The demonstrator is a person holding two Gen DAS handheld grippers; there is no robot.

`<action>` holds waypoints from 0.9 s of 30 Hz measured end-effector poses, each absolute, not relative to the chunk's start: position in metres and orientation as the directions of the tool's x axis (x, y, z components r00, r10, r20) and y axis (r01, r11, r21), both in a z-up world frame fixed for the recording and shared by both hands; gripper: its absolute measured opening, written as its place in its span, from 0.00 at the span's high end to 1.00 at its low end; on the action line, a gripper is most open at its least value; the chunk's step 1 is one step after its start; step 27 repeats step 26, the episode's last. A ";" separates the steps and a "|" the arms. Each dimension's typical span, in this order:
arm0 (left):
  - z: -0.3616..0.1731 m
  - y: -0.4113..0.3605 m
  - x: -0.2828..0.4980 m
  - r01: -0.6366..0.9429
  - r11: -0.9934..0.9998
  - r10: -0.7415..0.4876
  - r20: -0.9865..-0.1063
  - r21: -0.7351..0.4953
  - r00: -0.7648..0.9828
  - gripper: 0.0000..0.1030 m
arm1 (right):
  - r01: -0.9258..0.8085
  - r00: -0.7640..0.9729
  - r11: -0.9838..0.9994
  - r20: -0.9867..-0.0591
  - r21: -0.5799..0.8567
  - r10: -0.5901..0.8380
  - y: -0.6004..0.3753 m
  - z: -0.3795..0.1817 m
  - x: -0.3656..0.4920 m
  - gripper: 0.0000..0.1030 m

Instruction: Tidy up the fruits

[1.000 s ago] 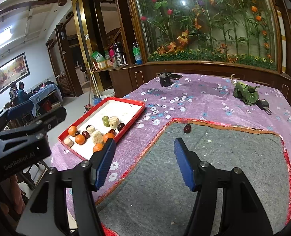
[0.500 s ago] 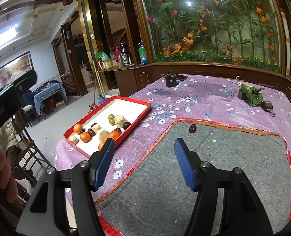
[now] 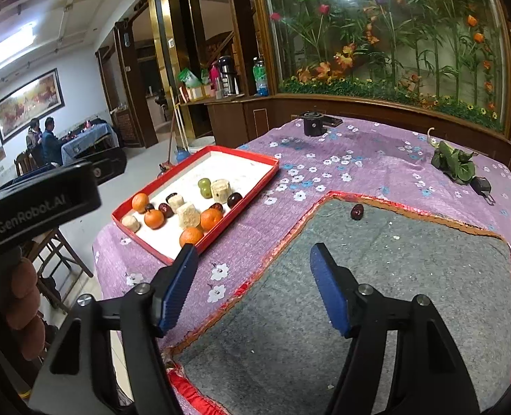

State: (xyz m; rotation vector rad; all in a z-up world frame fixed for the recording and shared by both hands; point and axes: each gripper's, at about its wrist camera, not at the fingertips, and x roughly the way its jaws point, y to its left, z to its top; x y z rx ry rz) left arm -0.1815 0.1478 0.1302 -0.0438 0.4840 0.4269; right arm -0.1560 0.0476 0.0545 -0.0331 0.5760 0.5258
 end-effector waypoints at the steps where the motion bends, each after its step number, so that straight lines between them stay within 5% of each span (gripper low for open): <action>1: 0.128 0.148 -0.180 -0.405 0.912 0.385 -0.465 0.063 0.797 0.00 | -0.484 0.709 0.868 -0.532 0.111 0.463 0.049 0.053 -0.155 0.33; 19: 0.100 0.166 -0.156 -0.375 0.924 0.353 -0.562 0.081 0.748 0.00 | -0.504 0.673 0.861 -0.593 0.071 0.443 0.078 0.033 -0.145 0.32; 27: 0.111 0.160 -0.150 -0.372 0.922 0.369 -0.530 0.106 0.764 0.00 | -0.475 0.694 0.878 -0.587 0.060 0.416 0.072 0.036 -0.141 0.32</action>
